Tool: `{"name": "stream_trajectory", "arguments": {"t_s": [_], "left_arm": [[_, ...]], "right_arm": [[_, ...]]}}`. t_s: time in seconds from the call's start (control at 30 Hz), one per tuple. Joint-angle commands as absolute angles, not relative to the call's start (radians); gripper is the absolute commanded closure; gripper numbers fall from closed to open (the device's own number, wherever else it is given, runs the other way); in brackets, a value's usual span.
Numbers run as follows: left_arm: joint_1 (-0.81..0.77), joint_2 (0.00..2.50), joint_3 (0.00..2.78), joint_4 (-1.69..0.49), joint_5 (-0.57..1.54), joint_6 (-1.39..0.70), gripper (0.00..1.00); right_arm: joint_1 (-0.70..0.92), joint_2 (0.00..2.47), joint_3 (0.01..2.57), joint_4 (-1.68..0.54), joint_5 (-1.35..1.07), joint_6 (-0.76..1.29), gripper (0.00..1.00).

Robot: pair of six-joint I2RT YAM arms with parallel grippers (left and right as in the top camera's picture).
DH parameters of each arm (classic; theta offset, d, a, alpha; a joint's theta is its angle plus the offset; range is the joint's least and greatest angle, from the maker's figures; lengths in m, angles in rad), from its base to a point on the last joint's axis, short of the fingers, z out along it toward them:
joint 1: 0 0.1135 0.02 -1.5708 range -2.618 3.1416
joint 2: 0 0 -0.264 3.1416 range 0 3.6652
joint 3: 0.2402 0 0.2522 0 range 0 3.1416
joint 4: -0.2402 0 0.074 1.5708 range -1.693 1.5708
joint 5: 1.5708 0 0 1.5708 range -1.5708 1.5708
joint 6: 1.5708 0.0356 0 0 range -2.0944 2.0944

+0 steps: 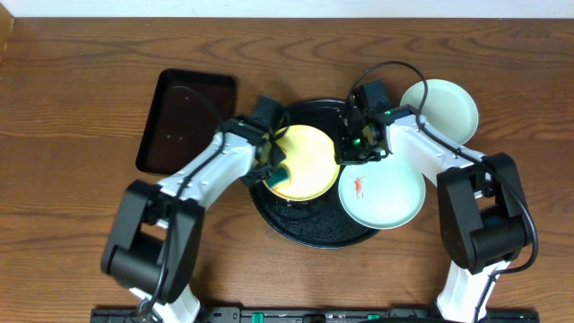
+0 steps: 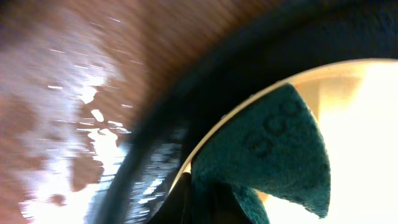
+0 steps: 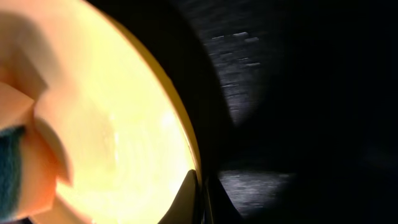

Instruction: Clean dirty plates on tray and stack at the side

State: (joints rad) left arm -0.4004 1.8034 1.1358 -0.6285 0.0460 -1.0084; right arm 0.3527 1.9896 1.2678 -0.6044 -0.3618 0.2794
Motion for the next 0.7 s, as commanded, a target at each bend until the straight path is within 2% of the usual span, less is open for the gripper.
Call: {"name": "stream_trajectory", "arguments": {"t_s": [0.0, 0.1, 0.3, 0.43, 0.67], "left_arm": [[-0.302, 1.684, 1.098, -0.694, -0.176, -0.962, 0.93], [-0.247, 1.57, 1.098, -0.737, -0.244, -0.943, 0.92], [-0.12, 1.403, 1.098, -0.774, -0.25, -0.829, 0.93], [-0.057, 1.374, 1.098, -0.785, -0.217, -0.741, 0.92], [-0.022, 1.395, 1.098, -0.781, -0.157, -0.642, 0.92]], "right_arm": [[0.329, 2.001, 1.262, -0.613, -0.259, 0.291, 0.99], [0.329, 2.001, 1.264, -0.614, -0.259, 0.291, 0.99], [0.329, 1.998, 1.322, -0.654, -0.259, 0.28, 0.99], [0.329, 1.977, 1.407, -0.725, -0.247, 0.222, 0.99], [0.352, 1.919, 1.588, -0.878, -0.027, 0.167, 0.99]]}}
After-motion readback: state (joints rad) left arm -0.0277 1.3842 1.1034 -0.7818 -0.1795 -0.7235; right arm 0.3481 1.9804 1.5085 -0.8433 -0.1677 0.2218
